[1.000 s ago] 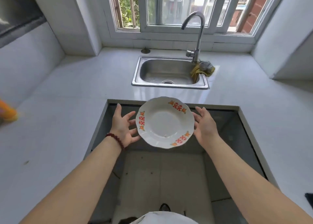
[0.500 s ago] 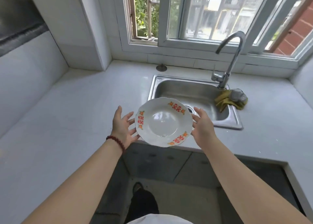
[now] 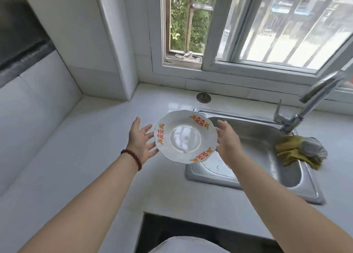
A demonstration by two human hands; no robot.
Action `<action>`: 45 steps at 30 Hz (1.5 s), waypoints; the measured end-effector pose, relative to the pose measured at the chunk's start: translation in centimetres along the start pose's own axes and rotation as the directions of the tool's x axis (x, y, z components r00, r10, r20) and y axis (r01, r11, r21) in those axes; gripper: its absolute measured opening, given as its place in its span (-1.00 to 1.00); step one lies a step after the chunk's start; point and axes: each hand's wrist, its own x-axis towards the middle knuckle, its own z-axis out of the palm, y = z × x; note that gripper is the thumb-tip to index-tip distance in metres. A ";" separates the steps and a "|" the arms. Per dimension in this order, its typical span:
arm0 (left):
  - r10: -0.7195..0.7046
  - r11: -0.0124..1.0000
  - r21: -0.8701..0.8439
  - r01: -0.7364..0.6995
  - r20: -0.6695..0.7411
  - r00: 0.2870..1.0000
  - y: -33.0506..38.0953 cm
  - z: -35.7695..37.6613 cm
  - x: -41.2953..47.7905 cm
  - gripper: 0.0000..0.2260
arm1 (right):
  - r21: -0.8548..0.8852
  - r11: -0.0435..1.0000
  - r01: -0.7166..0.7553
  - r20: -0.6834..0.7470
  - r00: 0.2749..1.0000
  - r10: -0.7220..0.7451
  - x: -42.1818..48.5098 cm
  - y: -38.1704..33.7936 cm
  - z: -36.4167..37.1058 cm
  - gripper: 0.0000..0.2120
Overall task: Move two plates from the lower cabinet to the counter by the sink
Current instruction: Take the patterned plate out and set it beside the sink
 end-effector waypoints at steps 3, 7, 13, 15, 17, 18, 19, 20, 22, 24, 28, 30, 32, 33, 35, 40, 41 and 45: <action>-0.001 1.000 -0.019 0.000 -0.014 1.000 1.4 -0.2 1.9 -0.39 | -0.009 1.000 -0.026 0.015 1.000 0.026 2.5 -0.5 1.8 -0.71; -0.002 0.999 -0.039 0.000 -0.049 0.999 3.6 -0.4 5.0 -0.39 | -0.018 0.998 -0.066 0.013 0.998 0.066 6.0 -1.3 4.3 -0.67; -0.030 0.997 -0.076 0.021 -0.124 0.992 6.4 -0.2 10.0 -0.41 | -0.079 0.992 -0.099 0.016 0.995 0.100 11.2 -2.1 8.1 -0.55; -0.036 0.996 -0.081 0.025 -0.144 0.989 7.2 -0.3 11.8 -0.41 | -0.103 0.988 -0.116 0.018 0.993 0.118 13.1 -2.2 9.3 -0.55; -0.040 0.996 -0.084 0.026 -0.170 0.985 7.9 -0.4 13.8 -0.42 | -0.102 0.986 -0.134 0.016 0.990 0.137 15.0 -2.2 10.5 -0.56; -0.042 0.996 -0.084 0.027 -0.185 0.982 8.2 -0.4 14.8 -0.43 | -0.103 0.985 -0.140 0.016 0.990 0.142 15.9 -2.1 11.0 -0.57; -0.044 0.996 -0.085 0.027 -0.201 0.979 8.4 -0.5 15.9 -0.44 | -0.102 0.984 -0.145 0.014 0.989 0.147 16.9 -2.0 11.6 -0.58; -0.047 0.996 -0.086 0.029 -0.217 0.975 8.6 -0.5 16.9 -0.44 | -0.105 0.983 -0.152 0.011 0.988 0.154 17.8 -1.9 12.0 -0.59; -0.053 0.996 -0.085 0.033 -0.247 0.968 8.7 -0.6 18.7 -0.45 | -0.126 0.979 -0.160 0.008 0.987 0.162 19.5 -1.6 12.8 -0.60; -0.061 0.995 -0.088 0.039 -0.270 0.961 8.7 -0.7 20.3 -0.45 | -0.134 0.976 -0.170 0.007 0.985 0.172 21.0 -1.2 13.4 -0.65; -0.063 0.995 -0.092 0.037 -0.304 0.951 8.8 -0.8 22.4 -0.46 | -0.129 0.974 -0.187 0.005 0.982 0.189 23.1 -0.4 14.4 -0.77; -0.058 0.996 -0.088 0.032 -0.314 0.948 8.9 -1.0 23.1 -0.46 | -0.140 0.973 -0.181 0.006 0.983 0.183 23.9 -0.1 14.8 -0.68; -0.057 0.996 -0.088 0.031 -0.319 0.946 9.0 -1.2 23.6 -0.46 | -0.145 0.973 -0.179 0.005 0.983 0.182 24.4 0.0 15.1 -0.62; -0.057 0.996 -0.088 0.030 -0.320 0.946 9.0 -1.3 23.8 -0.46 | -0.146 0.973 -0.179 0.004 0.983 0.181 24.6 0.0 15.2 -0.61; -0.053 0.996 -0.088 0.025 -0.324 0.945 9.1 -1.4 24.0 -0.45 | -0.156 0.973 -0.171 0.004 0.985 0.174 24.9 0.0 15.4 -0.60; -0.041 0.998 -0.063 0.023 -0.308 0.951 9.3 -1.4 24.0 -0.46 | -0.175 0.972 -0.159 0.008 0.987 0.163 24.9 0.0 15.6 -0.59; -0.037 0.999 -0.044 0.026 -0.298 0.954 9.4 -1.4 23.9 -0.46 | -0.181 0.971 -0.157 0.010 0.987 0.161 24.7 -0.1 15.7 -0.60; 0.030 0.998 0.065 -0.012 -0.283 0.959 9.6 -0.7 22.8 -0.49 | -0.222 0.969 -0.110 0.022 0.993 0.117 23.5 -1.1 16.0 -0.60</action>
